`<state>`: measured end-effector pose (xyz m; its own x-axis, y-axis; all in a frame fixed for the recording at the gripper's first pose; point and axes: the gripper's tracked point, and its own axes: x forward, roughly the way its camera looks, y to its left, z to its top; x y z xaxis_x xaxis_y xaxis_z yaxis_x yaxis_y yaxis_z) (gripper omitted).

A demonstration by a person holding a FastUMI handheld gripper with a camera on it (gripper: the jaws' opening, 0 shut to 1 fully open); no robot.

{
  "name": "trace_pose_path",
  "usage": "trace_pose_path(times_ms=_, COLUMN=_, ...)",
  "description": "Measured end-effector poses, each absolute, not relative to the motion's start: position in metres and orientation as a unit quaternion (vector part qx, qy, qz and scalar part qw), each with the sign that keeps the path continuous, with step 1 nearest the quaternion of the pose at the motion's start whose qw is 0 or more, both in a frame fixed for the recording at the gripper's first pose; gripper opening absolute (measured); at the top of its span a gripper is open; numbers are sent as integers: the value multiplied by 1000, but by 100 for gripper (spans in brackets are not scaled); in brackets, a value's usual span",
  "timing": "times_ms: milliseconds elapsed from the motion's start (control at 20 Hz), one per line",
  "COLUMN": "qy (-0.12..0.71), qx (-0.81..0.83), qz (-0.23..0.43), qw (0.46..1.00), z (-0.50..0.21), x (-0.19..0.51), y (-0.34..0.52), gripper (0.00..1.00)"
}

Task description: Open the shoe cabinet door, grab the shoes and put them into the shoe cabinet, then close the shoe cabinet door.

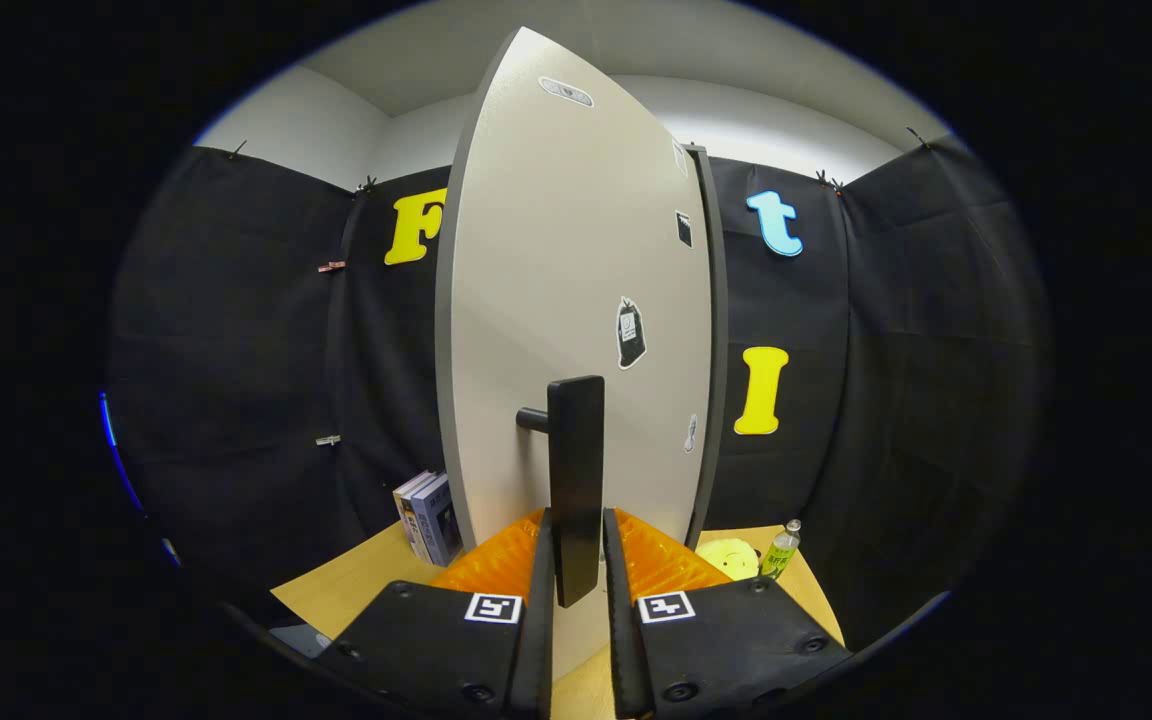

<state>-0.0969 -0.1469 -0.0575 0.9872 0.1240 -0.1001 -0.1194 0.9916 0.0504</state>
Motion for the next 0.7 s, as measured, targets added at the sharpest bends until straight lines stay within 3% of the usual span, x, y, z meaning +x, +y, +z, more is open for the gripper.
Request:
trace_pose_path(times_ms=350, qy=61, qx=39, qz=33, qw=997, z=-57, x=-123, y=-196, gripper=26)
trace_pose_path(times_ms=700, qy=10, qx=19, qz=-10, qw=1000, z=-25, x=-170, y=-226, gripper=26)
